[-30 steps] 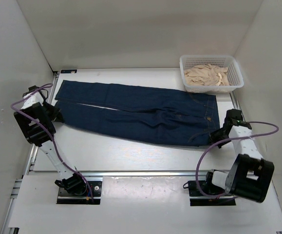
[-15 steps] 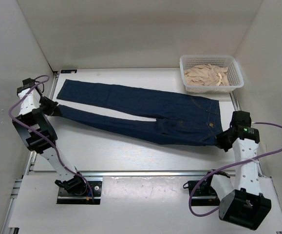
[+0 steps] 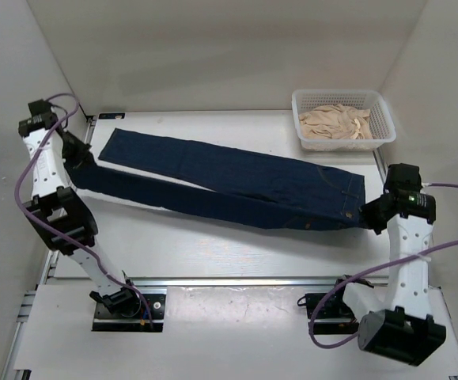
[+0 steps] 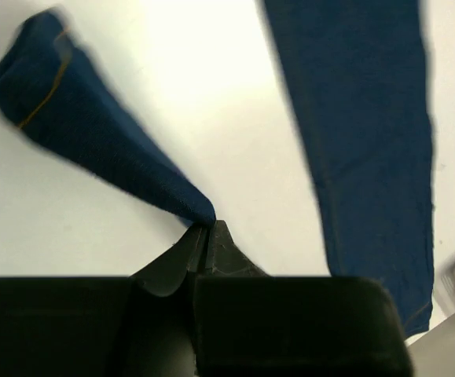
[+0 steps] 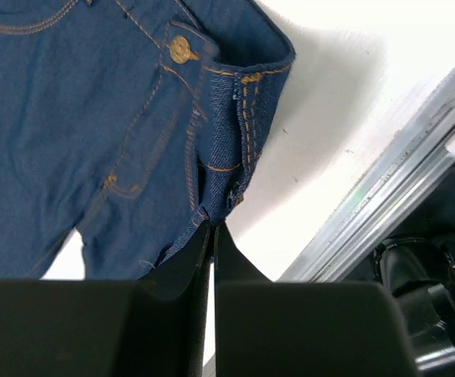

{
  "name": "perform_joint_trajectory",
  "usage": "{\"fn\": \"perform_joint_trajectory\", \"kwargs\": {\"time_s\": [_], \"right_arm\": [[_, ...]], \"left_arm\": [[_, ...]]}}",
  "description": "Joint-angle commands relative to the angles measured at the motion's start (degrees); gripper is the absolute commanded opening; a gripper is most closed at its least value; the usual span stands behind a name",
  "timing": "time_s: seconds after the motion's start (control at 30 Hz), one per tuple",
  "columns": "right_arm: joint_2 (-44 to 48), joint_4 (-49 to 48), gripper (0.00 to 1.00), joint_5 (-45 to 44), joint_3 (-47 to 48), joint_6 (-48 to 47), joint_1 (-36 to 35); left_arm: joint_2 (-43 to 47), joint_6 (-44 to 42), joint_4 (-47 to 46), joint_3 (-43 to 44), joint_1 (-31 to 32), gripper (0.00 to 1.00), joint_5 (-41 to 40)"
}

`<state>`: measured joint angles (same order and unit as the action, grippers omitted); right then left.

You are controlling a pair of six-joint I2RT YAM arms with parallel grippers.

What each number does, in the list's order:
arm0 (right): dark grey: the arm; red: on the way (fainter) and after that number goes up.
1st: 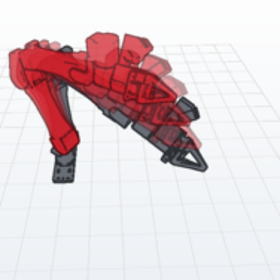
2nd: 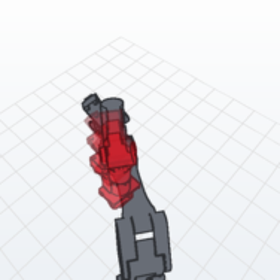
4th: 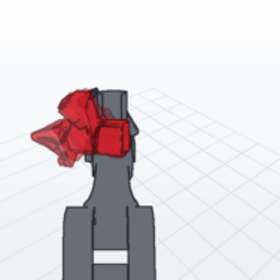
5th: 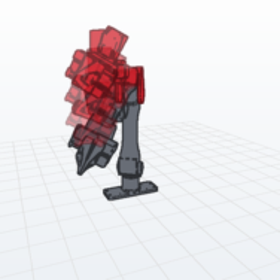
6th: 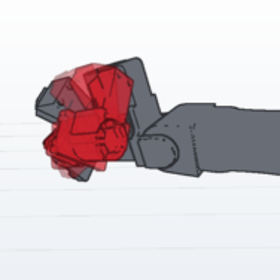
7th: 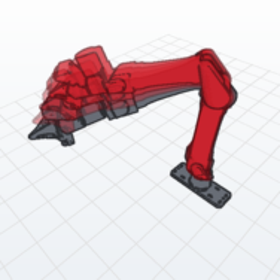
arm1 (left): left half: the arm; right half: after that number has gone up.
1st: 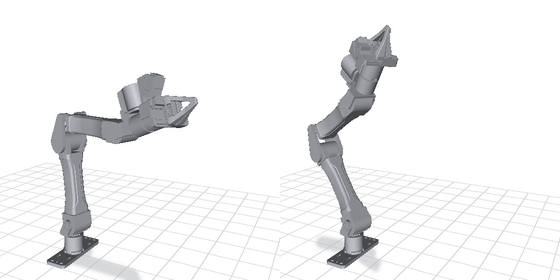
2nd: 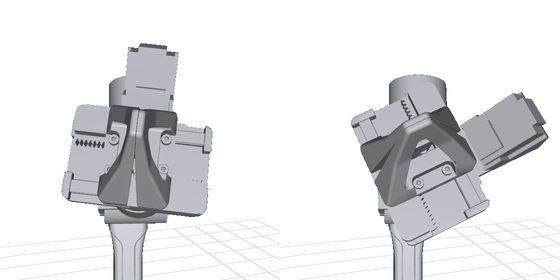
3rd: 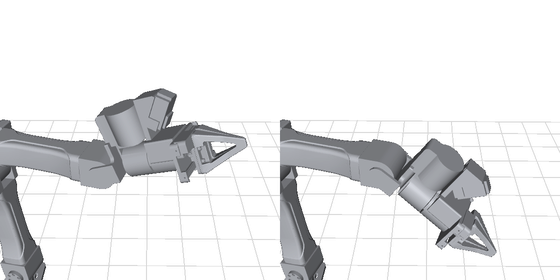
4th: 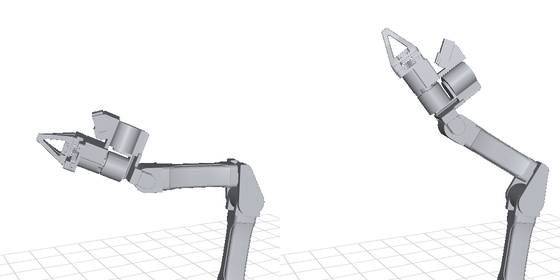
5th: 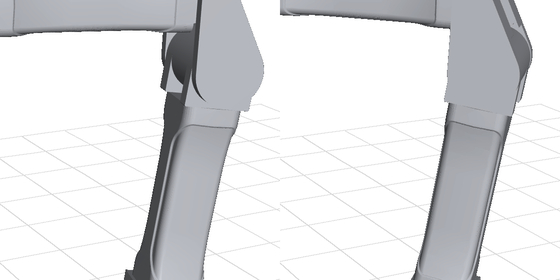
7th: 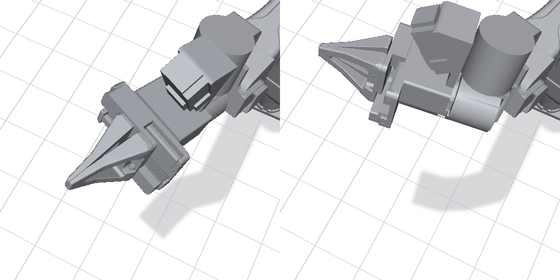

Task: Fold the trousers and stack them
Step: Fold the trousers

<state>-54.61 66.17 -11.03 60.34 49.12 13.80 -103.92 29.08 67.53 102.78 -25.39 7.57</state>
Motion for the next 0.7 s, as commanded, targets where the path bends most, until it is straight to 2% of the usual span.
{"fn": "perform_joint_trajectory", "kwargs": {"time_s": [0.0, 0.17, 0.3, 0.5, 0.67], "right_arm": [[-4.26, -4.81, 0.00, -9.97, 3.21, 0.01, 0.61], [-14.61, -10.01, 0.00, -11.12, 9.87, -0.69, 0.61], [-21.75, -13.08, 0.00, -11.12, 12.95, -0.70, 0.61], [-30.90, -15.72, 0.00, -12.43, 17.61, -0.70, 0.61], [-35.91, -15.72, 0.00, -12.97, 21.75, -0.70, 0.61]], "left_arm": [[-5.05, -1.75, -3.55, 10.75, 2.26, 0.10, -7.30], [-16.03, -1.75, 0.05, 29.70, 5.69, 0.10, -9.51], [-25.08, -1.13, 0.06, 37.90, 6.84, 0.10, -8.98], [-30.89, 0.19, -2.49, 41.79, 7.98, 0.10, -7.84], [-29.33, 0.80, -3.02, 41.19, 7.98, 0.10, -8.36]]}}
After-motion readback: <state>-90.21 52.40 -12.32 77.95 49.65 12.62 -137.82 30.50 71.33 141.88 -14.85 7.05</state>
